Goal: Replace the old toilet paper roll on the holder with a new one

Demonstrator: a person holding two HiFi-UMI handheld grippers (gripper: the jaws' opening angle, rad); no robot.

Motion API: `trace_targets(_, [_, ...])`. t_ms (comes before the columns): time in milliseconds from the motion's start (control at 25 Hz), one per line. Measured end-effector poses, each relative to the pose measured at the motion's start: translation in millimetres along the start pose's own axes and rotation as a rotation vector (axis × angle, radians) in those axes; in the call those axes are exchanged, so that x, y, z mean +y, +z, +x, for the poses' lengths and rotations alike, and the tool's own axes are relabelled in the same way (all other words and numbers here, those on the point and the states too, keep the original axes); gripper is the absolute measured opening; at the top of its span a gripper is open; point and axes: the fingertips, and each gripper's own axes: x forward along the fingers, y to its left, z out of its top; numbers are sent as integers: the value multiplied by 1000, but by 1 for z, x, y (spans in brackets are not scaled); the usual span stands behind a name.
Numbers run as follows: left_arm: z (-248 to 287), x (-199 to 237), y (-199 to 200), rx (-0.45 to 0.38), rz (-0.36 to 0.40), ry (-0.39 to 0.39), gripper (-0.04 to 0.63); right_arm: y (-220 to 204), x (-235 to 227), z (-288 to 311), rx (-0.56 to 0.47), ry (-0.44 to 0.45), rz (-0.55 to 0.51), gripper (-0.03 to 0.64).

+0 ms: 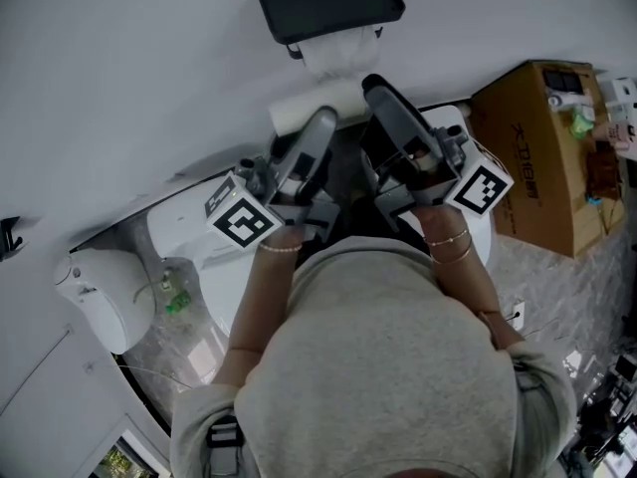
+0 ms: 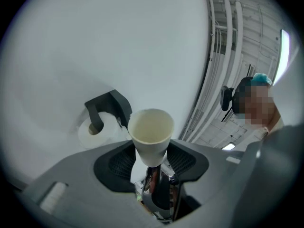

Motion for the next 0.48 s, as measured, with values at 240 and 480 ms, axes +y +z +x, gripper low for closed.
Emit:
trace_targets(240, [8, -8, 8, -10, 47, -24, 209, 4, 9, 4, 17, -1, -66, 124])
trace_targets(480, [10, -8, 12, -23, 71, -8, 209, 8, 19, 10, 38, 12, -156, 73])
